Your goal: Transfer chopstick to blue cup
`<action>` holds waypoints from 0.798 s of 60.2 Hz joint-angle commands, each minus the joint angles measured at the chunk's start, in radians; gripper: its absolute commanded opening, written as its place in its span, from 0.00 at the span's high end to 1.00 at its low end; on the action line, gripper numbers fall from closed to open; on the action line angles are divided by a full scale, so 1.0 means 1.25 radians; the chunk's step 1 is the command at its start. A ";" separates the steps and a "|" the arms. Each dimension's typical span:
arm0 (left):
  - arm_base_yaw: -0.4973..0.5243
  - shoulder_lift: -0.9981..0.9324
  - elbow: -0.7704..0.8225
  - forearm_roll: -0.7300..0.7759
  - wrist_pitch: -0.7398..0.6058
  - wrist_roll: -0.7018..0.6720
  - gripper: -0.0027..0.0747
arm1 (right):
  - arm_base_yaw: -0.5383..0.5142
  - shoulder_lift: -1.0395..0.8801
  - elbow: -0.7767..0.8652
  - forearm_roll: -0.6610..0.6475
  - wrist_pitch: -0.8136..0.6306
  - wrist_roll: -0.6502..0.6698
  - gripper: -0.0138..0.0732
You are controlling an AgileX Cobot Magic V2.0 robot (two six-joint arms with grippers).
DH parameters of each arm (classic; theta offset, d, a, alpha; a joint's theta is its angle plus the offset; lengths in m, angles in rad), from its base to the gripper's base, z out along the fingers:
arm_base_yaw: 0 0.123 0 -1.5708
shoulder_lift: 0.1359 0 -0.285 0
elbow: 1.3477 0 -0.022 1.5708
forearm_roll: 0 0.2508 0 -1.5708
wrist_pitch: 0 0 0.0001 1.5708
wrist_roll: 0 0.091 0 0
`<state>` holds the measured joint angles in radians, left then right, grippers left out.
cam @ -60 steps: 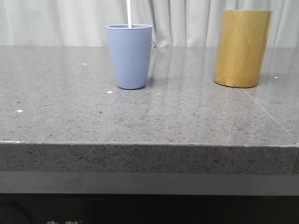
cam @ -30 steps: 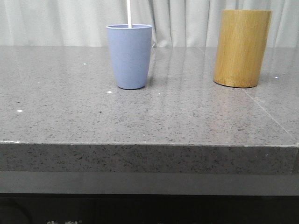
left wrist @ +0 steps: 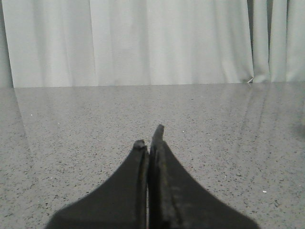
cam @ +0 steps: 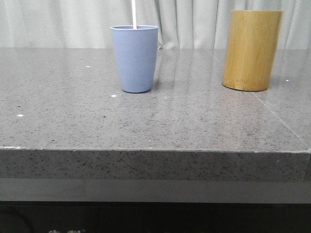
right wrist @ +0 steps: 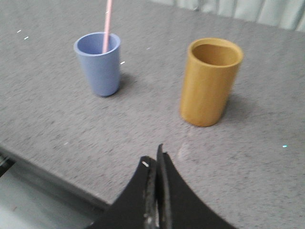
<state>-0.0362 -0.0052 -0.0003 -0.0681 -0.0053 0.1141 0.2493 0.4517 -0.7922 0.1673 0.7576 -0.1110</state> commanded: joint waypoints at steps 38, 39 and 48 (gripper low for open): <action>0.002 -0.020 0.009 -0.008 -0.067 -0.002 0.99 | -0.162 -0.373 0.621 -0.009 -0.589 -0.005 0.92; 0.002 -0.020 0.009 -0.008 -0.067 -0.002 0.99 | -0.162 -0.375 0.628 -0.009 -0.594 -0.005 0.92; 0.002 -0.020 0.009 -0.008 -0.067 -0.002 0.99 | -0.162 -0.388 0.652 -0.009 -0.616 -0.005 0.92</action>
<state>-0.0362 -0.0052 -0.0003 -0.0681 -0.0053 0.1141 0.0546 -0.0100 0.0259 0.1619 0.0936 -0.1110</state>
